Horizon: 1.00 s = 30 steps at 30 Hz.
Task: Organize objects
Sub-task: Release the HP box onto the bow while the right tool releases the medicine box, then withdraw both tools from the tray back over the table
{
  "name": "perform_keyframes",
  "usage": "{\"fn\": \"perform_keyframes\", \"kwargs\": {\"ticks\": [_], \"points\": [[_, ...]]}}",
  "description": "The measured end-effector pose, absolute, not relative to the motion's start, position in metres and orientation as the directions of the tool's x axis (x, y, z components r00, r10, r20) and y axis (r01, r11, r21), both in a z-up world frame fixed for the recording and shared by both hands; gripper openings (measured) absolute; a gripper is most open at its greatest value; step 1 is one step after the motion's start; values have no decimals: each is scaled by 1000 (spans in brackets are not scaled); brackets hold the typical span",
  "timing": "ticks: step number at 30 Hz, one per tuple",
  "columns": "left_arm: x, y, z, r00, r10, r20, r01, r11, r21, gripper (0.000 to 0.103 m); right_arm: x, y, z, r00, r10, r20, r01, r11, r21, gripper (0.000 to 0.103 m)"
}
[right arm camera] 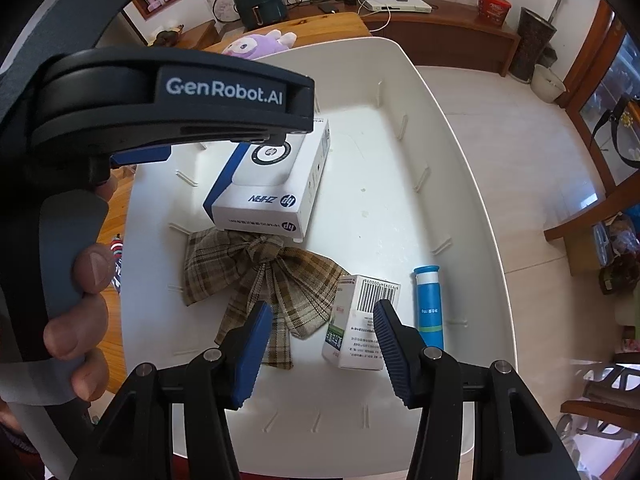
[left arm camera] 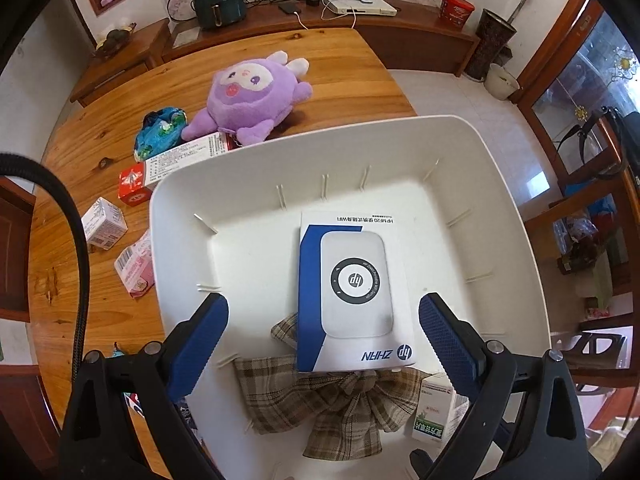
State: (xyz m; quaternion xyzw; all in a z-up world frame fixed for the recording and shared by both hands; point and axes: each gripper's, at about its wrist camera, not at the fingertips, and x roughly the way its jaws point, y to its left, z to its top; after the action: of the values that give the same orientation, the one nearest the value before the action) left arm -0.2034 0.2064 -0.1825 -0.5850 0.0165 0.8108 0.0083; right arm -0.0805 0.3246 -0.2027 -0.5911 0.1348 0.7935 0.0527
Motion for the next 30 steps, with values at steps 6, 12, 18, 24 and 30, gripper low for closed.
{"fn": "perform_keyframes", "kwargs": {"ticks": [6, 12, 18, 24, 30], "points": [[-199, 206, -170, -336, -4, -942, -41, -999, 19, 97, -84, 321, -194, -311, -78, -947, -238, -959, 157, 54], [-194, 202, -159, -345, -14, -939, -40, -999, 30, 97, -81, 319, -188, -322, -73, -944, -236, -960, 154, 54], [-184, 189, -132, -377, -21, -926, -23, -999, 32, 97, -77, 315, -170, -351, -78, -933, -220, -962, 163, 54], [-174, 170, -98, -423, -33, -905, 2, -999, 35, 97, -77, 307, -144, -389, -89, -917, -190, -966, 175, 54], [-161, 144, -62, -476, -40, -879, 30, -999, 29, 97, -79, 300, -117, -430, -110, -896, -151, -970, 191, 54]]}}
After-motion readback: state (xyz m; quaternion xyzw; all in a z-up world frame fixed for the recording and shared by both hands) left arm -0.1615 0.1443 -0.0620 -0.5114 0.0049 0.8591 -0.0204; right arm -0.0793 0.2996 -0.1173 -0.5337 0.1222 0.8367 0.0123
